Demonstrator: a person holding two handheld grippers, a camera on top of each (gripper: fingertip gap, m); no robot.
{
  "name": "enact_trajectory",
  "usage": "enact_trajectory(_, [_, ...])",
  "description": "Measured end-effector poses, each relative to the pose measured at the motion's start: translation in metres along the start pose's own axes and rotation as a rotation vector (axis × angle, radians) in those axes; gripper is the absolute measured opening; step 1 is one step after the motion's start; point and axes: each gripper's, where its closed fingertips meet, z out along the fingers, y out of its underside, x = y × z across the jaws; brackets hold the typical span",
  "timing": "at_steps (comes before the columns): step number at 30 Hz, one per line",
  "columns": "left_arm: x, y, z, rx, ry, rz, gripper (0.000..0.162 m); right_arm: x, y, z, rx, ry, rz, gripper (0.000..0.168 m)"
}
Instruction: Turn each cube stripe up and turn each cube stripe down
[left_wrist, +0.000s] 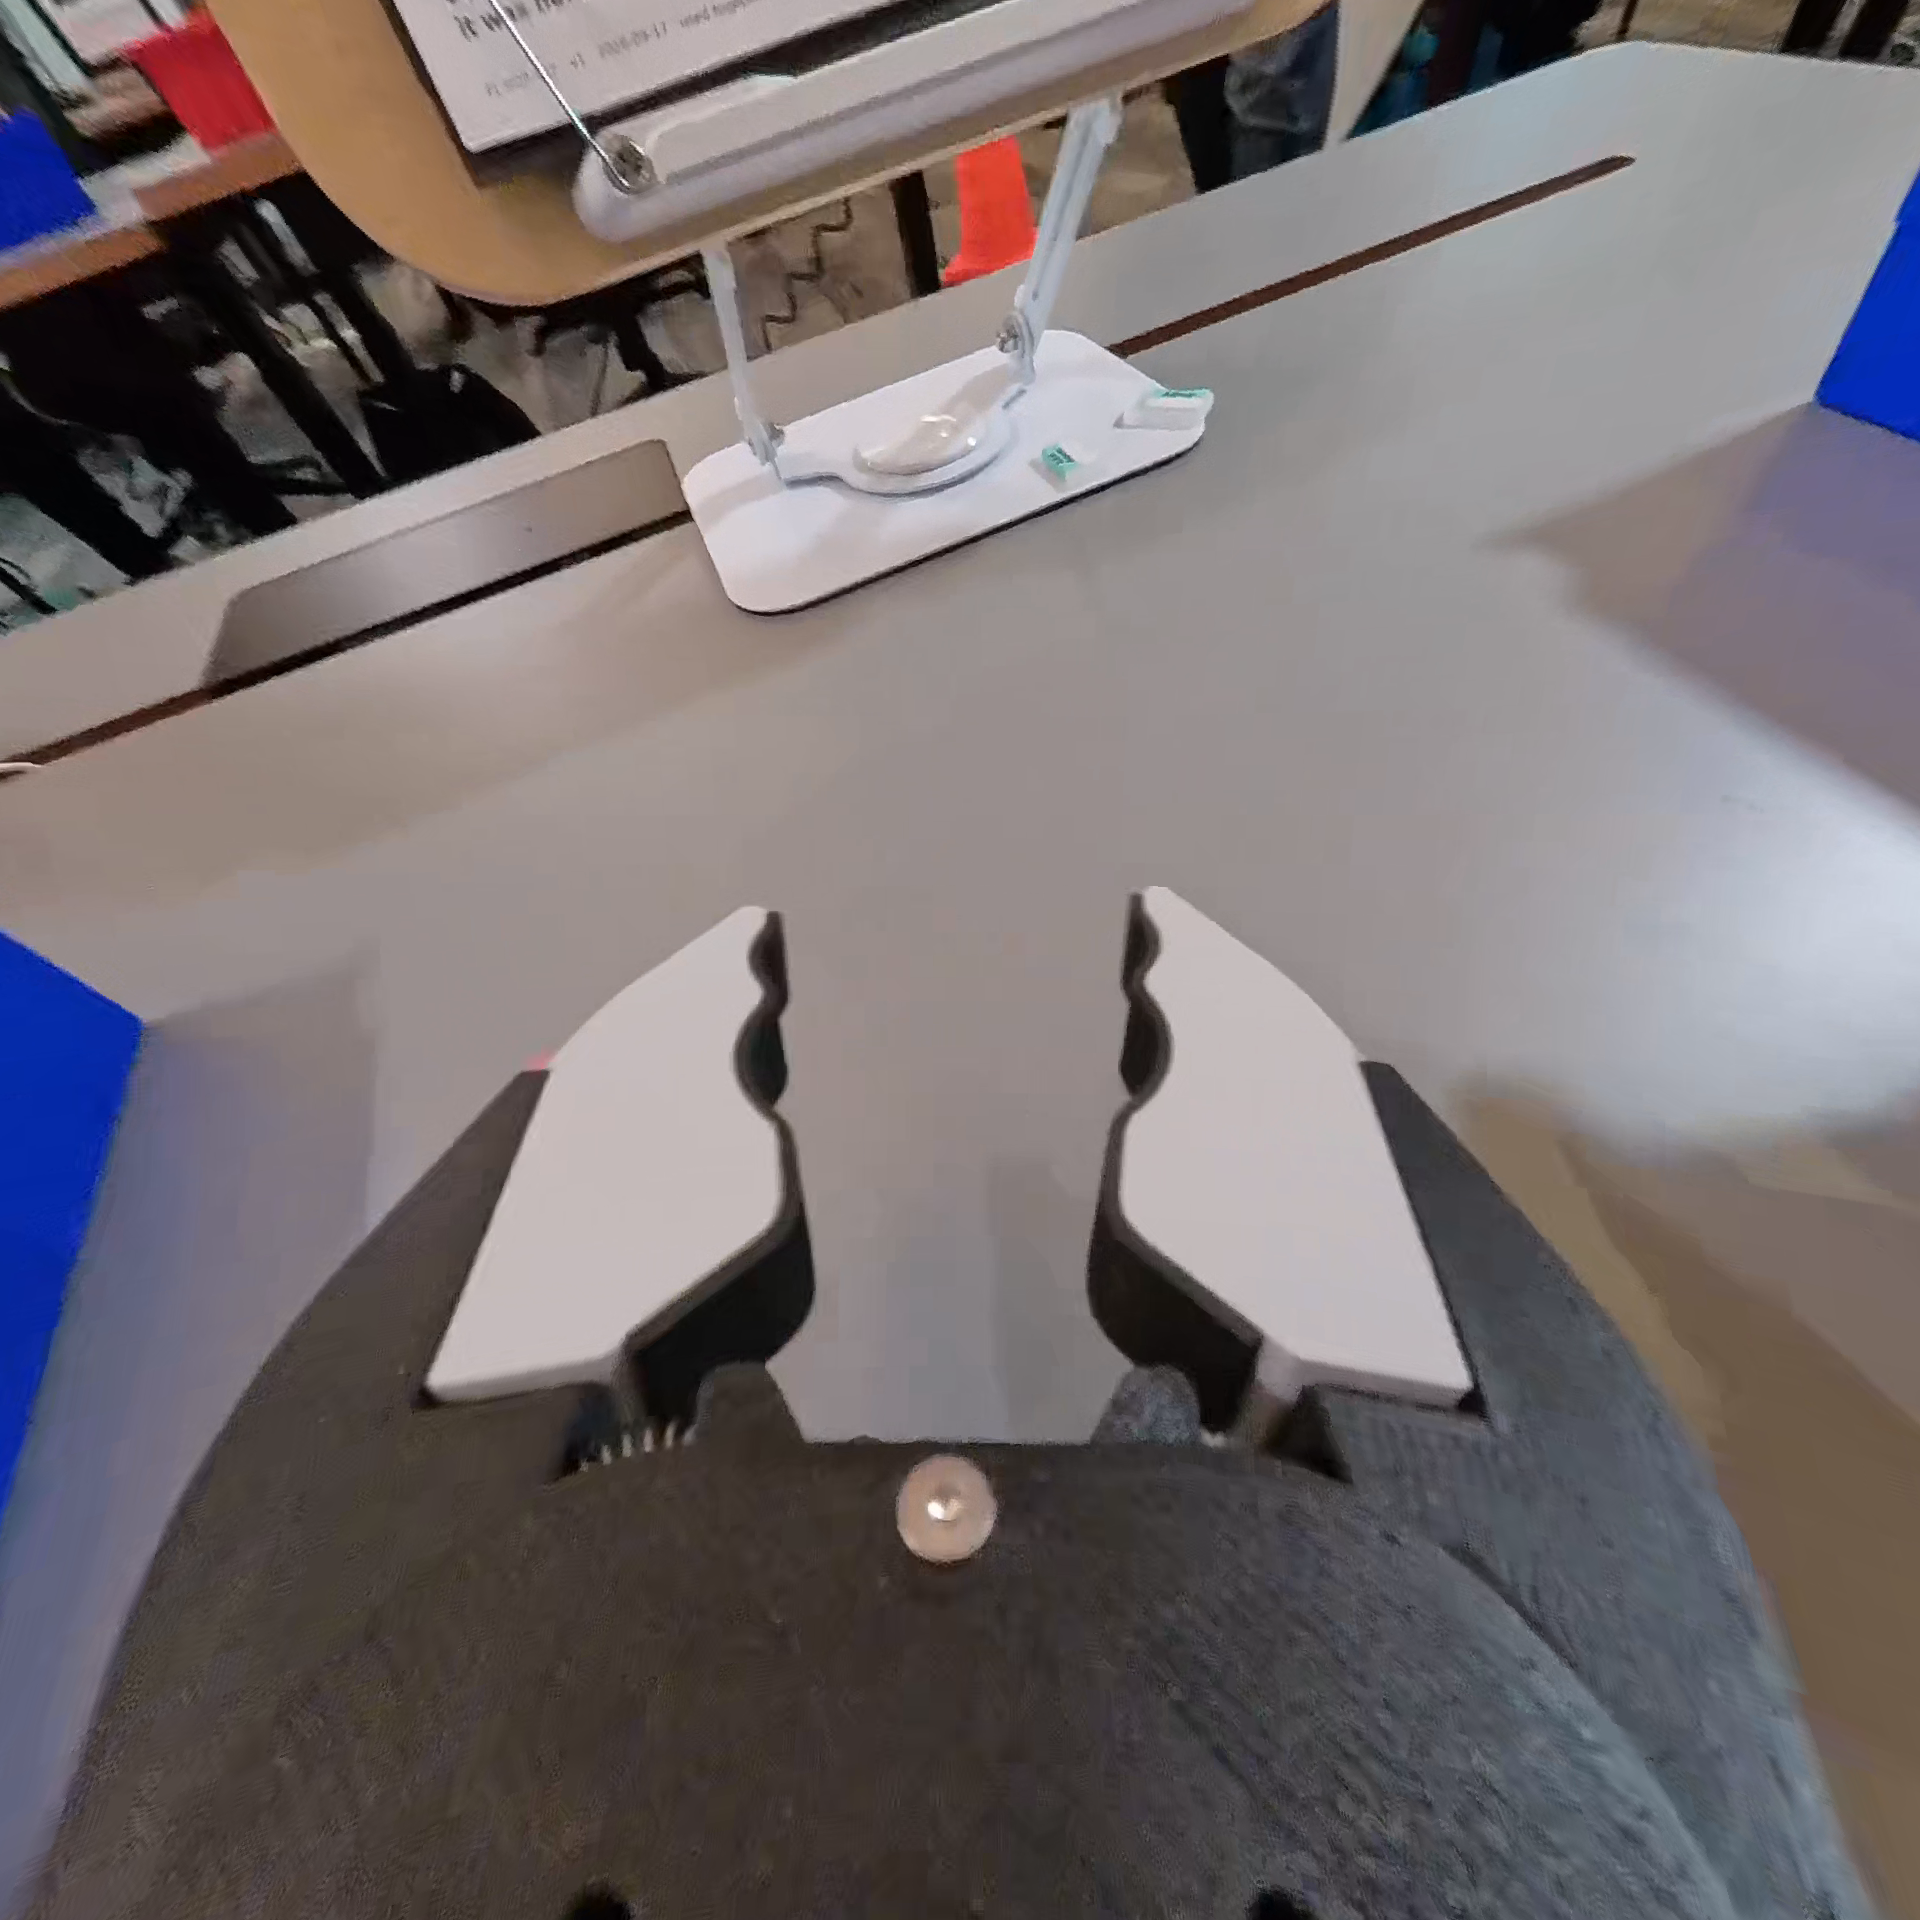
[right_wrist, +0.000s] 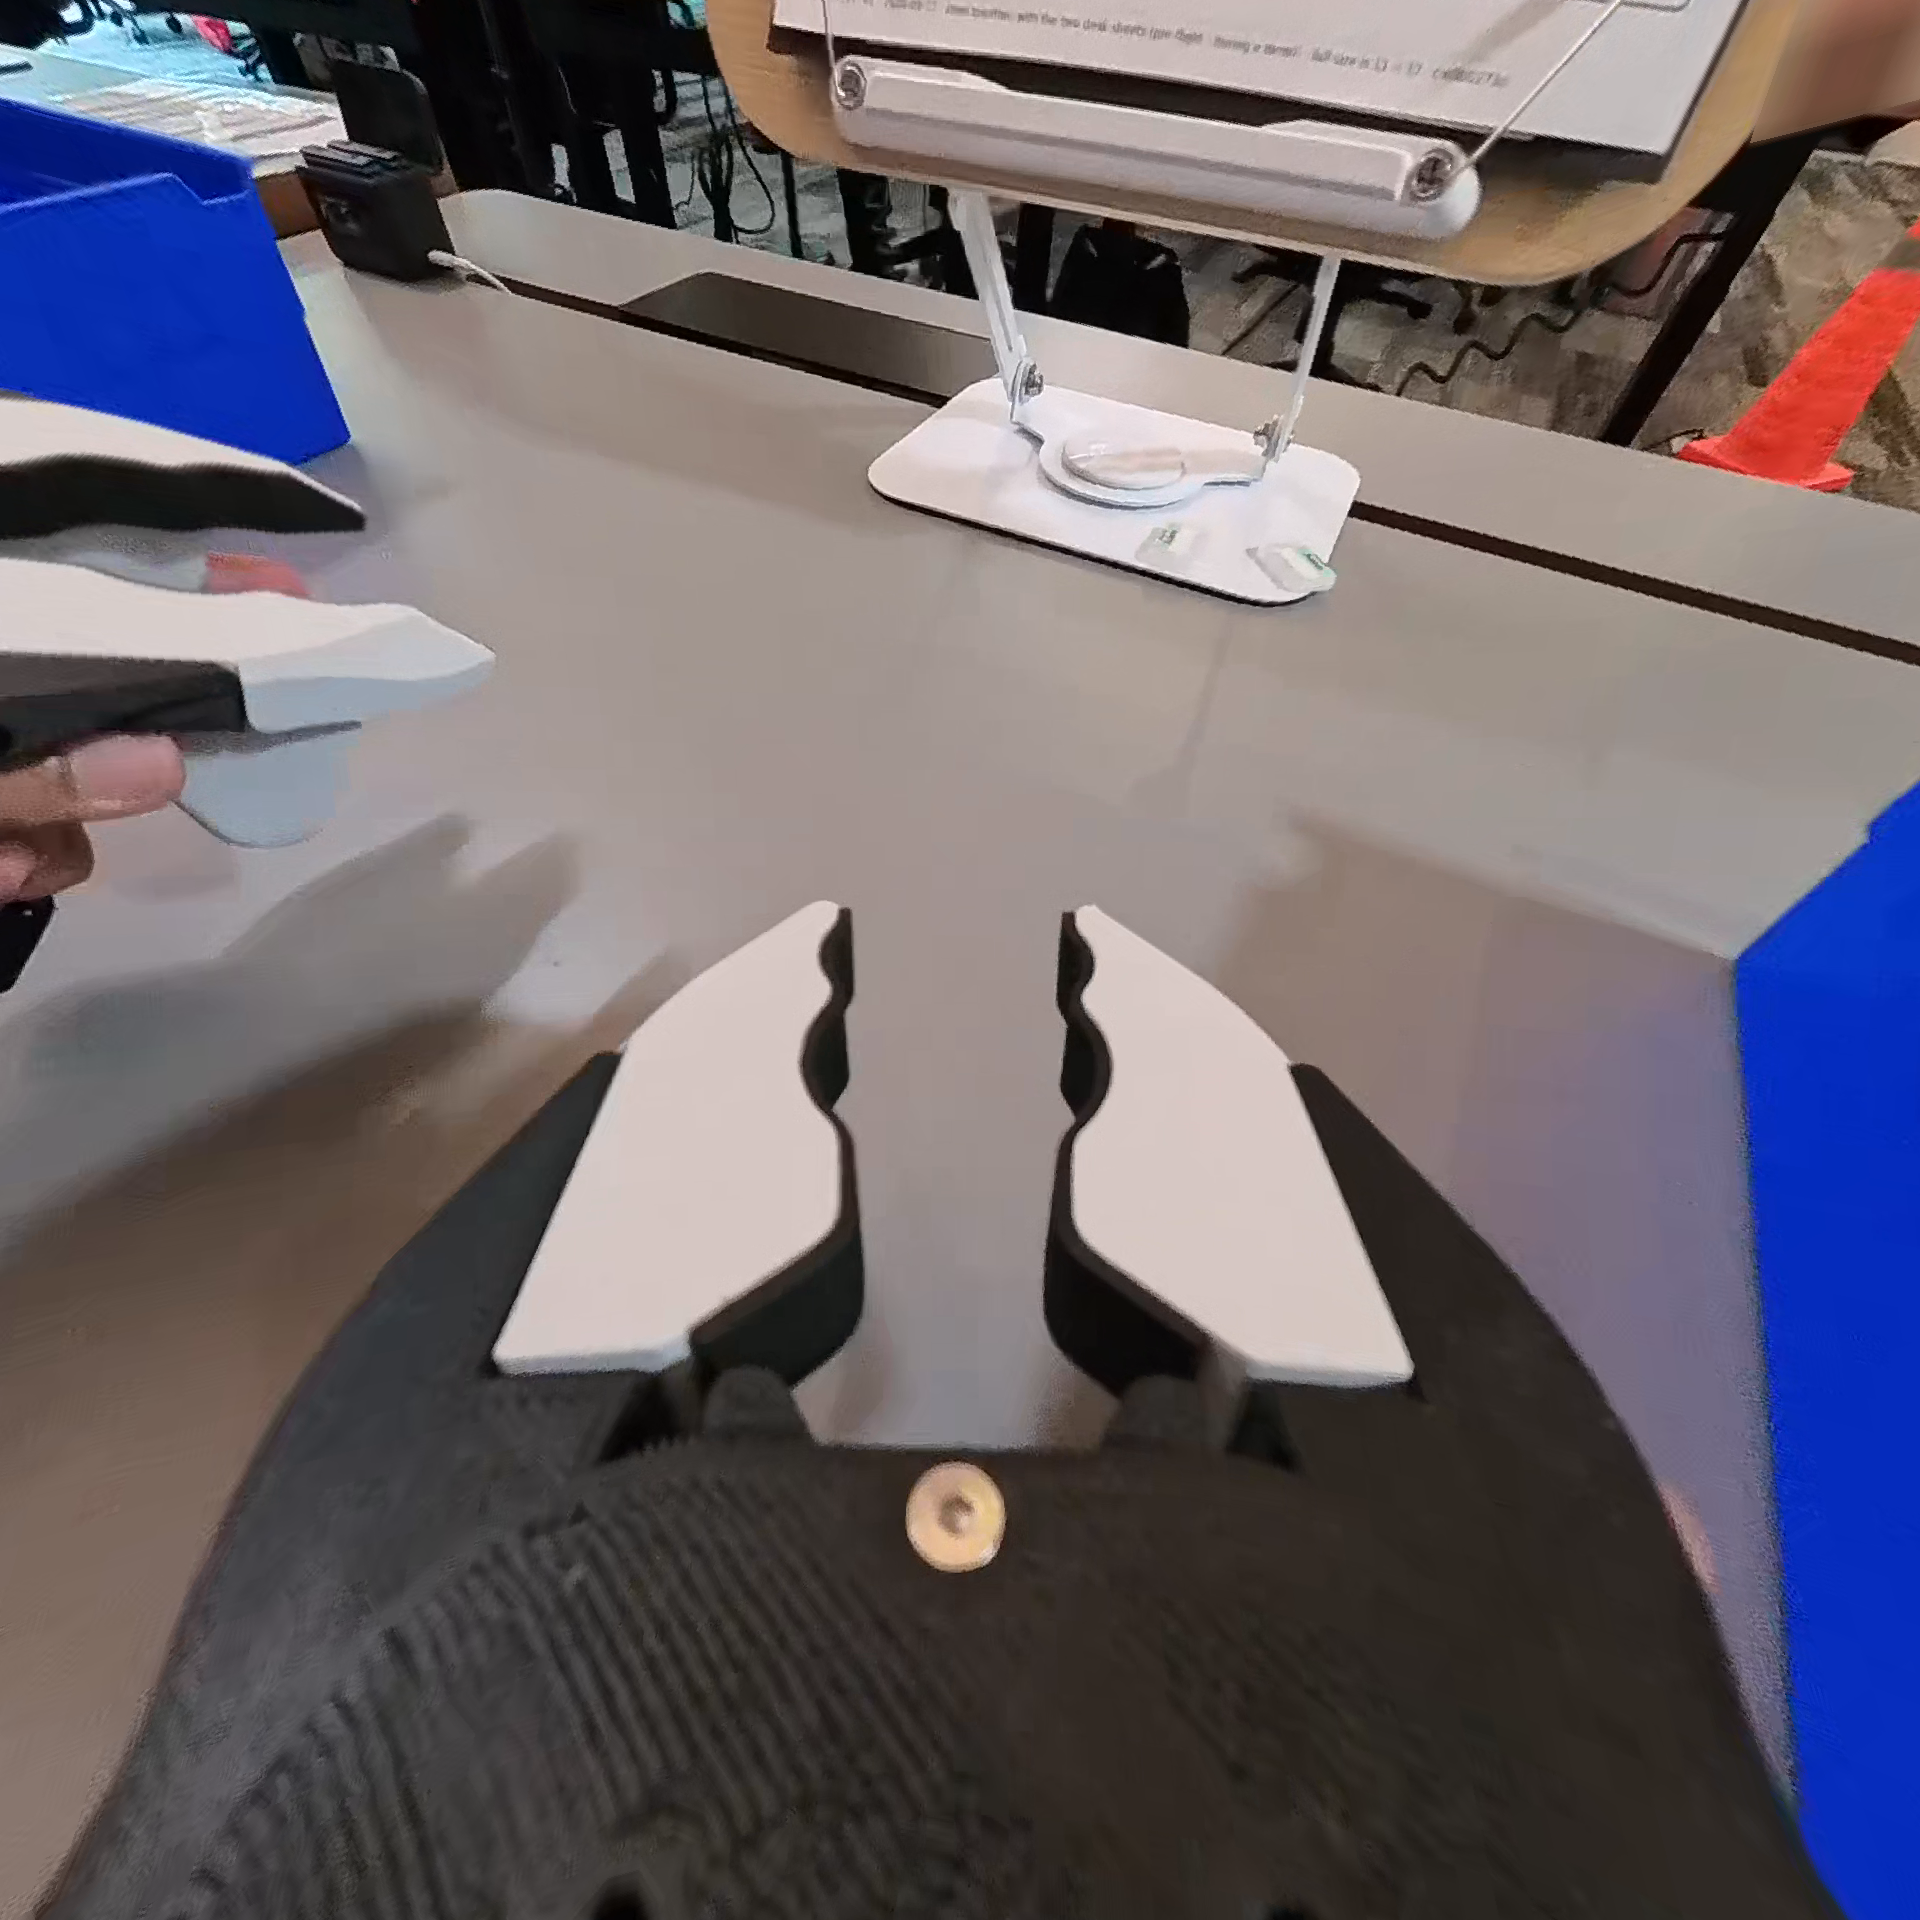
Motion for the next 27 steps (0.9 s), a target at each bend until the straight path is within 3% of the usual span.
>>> enact_trajectory(5, [0.001, 0.013, -0.002, -0.059, 0.022, -0.042, 0.082, -0.01, -0.007, 0.004, -0.02, -0.007, -0.02, 0.025])
enact_trajectory(8, [0.0, 0.028, 0.001, -0.14, 0.061, -0.127, 0.08, -0.013, -0.008, 0.006, -0.028, -0.014, -0.029, 0.019])
enact_trajectory(10, [-0.002, 0.03, 0.0, -0.151, 0.098, -0.212, 0.073, -0.025, 0.0, 0.007, -0.085, -0.093, -0.009, 0.019])
enact_trajectory(12, [-0.005, 0.027, -0.001, -0.136, 0.12, -0.263, 0.066, -0.039, 0.014, 0.009, -0.176, -0.185, 0.004, 0.001])
enact_trajectory(14, [-0.009, 0.024, -0.003, -0.11, 0.116, -0.266, 0.058, -0.049, 0.025, 0.011, -0.236, -0.253, -0.014, 0.001])
enact_trajectory(19, [0.005, 0.007, -0.011, -0.015, 0.224, -0.232, 0.002, -0.045, 0.017, 0.017, -0.172, -0.234, -0.045, 0.001])
enact_trajectory(22, [0.016, 0.001, -0.014, -0.002, 0.294, -0.246, 0.0, -0.038, 0.008, 0.017, -0.142, -0.231, -0.002, 0.001])
enact_trajectory(27, [0.032, 0.017, -0.012, -0.15, 0.441, -0.269, 0.003, -0.04, -0.002, 0.013, -0.122, -0.337, 0.098, 0.001])
